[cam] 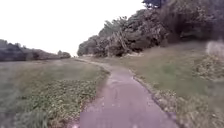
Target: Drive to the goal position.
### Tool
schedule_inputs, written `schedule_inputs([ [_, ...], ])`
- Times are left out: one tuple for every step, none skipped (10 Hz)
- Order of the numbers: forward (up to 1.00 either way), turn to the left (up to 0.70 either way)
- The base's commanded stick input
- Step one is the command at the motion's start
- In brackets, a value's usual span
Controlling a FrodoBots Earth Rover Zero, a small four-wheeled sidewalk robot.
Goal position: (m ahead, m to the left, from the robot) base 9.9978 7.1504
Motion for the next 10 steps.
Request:
schedule_inputs([
  [1.00,0.00],
  [1.00,-0.05],
  [1.00,-0.28],
  [1.00,-0.17],
  [1.00,-0.08],
  [1.00,0.00],
  [1.00,0.00],
  [1.00,0.00],
  [1.00,0.00],
  [1.00,0.00],
])
